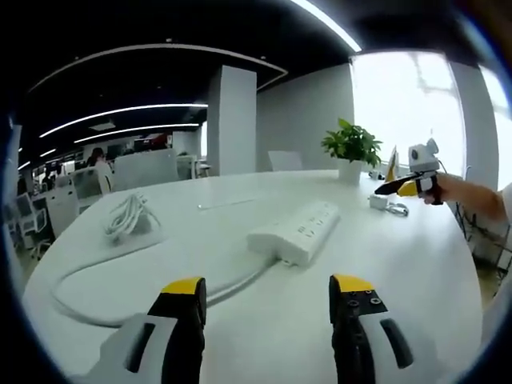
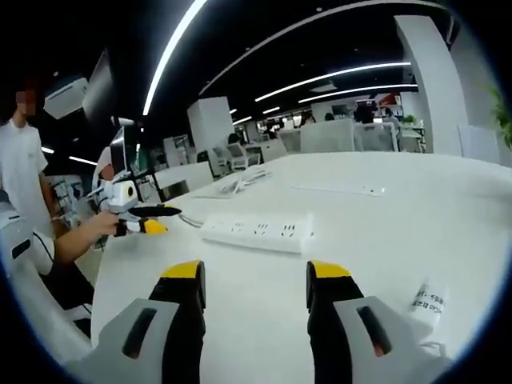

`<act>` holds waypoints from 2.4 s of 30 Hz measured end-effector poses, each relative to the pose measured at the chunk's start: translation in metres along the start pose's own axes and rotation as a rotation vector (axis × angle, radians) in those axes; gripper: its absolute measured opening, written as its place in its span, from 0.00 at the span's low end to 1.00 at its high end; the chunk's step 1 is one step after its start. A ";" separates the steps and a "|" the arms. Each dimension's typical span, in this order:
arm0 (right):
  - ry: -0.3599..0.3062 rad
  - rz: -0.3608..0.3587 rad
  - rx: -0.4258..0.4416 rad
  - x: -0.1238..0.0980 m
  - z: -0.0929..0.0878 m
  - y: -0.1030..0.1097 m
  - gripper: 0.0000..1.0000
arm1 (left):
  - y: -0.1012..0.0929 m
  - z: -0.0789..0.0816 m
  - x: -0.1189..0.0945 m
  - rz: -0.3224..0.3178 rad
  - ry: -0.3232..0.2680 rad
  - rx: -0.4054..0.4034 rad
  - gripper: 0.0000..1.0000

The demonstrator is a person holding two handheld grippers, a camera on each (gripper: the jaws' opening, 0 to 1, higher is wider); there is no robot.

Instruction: Straighten the power strip on the desk, plug the charger into it

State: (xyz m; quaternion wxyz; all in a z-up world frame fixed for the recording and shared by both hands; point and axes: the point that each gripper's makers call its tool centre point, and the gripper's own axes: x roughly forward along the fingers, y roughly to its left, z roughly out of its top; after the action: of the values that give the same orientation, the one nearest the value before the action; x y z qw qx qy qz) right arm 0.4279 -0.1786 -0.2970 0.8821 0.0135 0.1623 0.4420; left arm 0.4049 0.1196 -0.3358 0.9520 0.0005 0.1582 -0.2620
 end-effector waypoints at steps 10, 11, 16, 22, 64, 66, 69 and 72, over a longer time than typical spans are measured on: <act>-0.005 0.011 0.022 0.003 -0.003 0.000 0.50 | 0.001 0.001 -0.002 0.002 -0.009 -0.012 0.61; -0.006 0.012 0.024 0.003 -0.003 0.001 0.50 | 0.000 0.001 -0.001 0.000 -0.008 -0.011 0.61; -0.017 0.014 0.039 0.001 -0.005 0.000 0.50 | -0.001 0.003 0.005 -0.014 -0.015 -0.017 0.63; -0.017 0.012 0.051 0.002 -0.010 -0.004 0.50 | 0.002 0.003 0.015 -0.011 -0.024 -0.021 0.63; -0.010 0.026 0.052 0.016 -0.014 0.000 0.49 | 0.024 0.002 0.020 -0.005 -0.046 0.015 0.62; -0.012 0.024 0.054 0.016 -0.014 -0.002 0.49 | 0.024 0.003 0.021 -0.009 -0.047 0.020 0.62; -0.012 0.022 0.053 0.016 -0.014 -0.001 0.49 | 0.022 0.003 0.022 -0.012 -0.047 0.026 0.62; -0.010 0.024 0.051 0.015 -0.015 0.000 0.49 | 0.019 0.001 0.025 -0.021 -0.040 0.036 0.62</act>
State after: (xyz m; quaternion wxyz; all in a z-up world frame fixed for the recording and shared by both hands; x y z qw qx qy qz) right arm 0.4320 -0.1683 -0.3150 0.8769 0.0402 0.1688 0.4482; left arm 0.4353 0.1237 -0.3444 0.9521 0.0107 0.1342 -0.2745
